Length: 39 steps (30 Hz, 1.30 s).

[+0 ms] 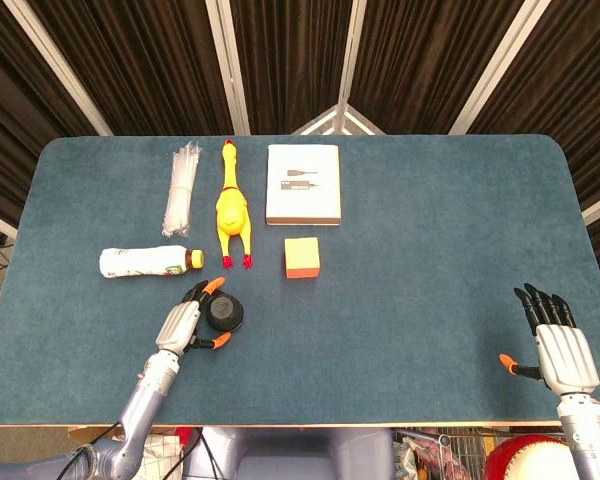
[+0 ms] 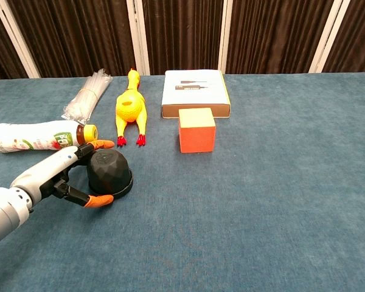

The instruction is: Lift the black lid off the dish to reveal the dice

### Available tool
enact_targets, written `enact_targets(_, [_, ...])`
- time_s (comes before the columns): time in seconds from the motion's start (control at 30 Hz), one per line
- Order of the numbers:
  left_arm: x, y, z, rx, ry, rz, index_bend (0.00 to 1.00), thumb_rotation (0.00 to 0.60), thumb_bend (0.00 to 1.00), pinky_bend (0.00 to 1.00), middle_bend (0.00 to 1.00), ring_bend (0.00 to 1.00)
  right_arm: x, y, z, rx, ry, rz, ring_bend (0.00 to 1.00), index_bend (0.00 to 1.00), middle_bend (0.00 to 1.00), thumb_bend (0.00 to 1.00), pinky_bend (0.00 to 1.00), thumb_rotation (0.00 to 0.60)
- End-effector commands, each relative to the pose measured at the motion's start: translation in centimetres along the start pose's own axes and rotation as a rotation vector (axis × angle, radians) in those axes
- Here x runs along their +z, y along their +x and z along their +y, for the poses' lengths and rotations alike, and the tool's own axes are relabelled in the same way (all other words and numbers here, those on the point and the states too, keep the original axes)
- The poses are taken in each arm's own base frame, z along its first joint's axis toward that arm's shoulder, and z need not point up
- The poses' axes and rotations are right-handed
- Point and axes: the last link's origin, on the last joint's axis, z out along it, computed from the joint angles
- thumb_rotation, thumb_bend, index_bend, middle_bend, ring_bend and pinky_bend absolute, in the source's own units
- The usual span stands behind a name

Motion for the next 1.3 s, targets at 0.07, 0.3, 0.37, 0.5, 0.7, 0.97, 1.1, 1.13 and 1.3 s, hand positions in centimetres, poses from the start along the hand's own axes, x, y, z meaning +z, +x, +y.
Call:
enact_targets(0.07, [0.0,-0.1,0.1,0.000,0.001,-0.004,0.11,0.600,0.36,0.00,0.23,0.00,-0.1,0.0,0.0,0.004,0.000,-0.002,0.07,0.06,0.03,0.19,0.00,0.600])
enact_targets(0.3, [0.0,-0.2,0.0,0.008,0.004,-0.004,0.12,0.600,0.43,0.00,0.29,0.00,-0.2,0.0,0.0,0.007,0.001,-0.002,0.07,0.06,0.03,0.19,0.00,0.600])
enact_targets(0.37, [0.1,-0.2,0.0,0.003,0.008,0.006,0.13,0.600,0.47,0.00,0.32,0.00,-0.2,0.0,0.0,0.008,-0.001,-0.002,0.07,0.06,0.03,0.19,0.00,0.600])
enact_targets(0.5, [0.2,0.5,0.3,-0.018,0.004,0.046,0.16,0.600,0.57,0.00,0.36,0.00,-0.2,0.0,0.1,0.008,-0.002,-0.005,0.07,0.06,0.03,0.19,0.00,0.600])
enact_targets(0.7, [0.2,2.9,1.7,-0.024,-0.033,0.106,0.16,0.600,0.62,0.00,0.39,0.00,-0.2,-0.1,0.0,0.004,-0.002,-0.007,0.07,0.06,0.03,0.19,0.00,0.600])
enact_targets(0.97, [-0.5,6.8,4.6,-0.027,-0.068,0.133,0.18,0.600,0.61,0.00,0.39,0.00,-0.2,-0.2,0.0,-0.001,-0.003,-0.012,0.07,0.06,0.03,0.19,0.00,0.600])
enact_targets(1.1, [-0.3,9.1,6.6,-0.059,-0.067,0.109,0.18,0.600,0.61,0.00,0.40,0.00,-0.2,-0.3,-0.1,-0.006,-0.005,-0.022,0.07,0.06,0.03,0.19,0.00,0.600])
enact_targets(1.13, [-0.3,9.4,7.0,-0.082,-0.062,0.091,0.19,0.600,0.61,0.00,0.41,0.00,-0.2,-0.4,-0.1,-0.007,-0.003,-0.023,0.07,0.06,0.03,0.19,0.00,0.600])
enact_targets(1.3, [0.0,11.1,8.6,-0.116,-0.038,-0.003,0.19,0.600,0.61,0.00,0.41,0.00,-0.1,-0.4,-0.2,-0.011,-0.003,-0.021,0.07,0.06,0.03,0.19,0.00,0.600])
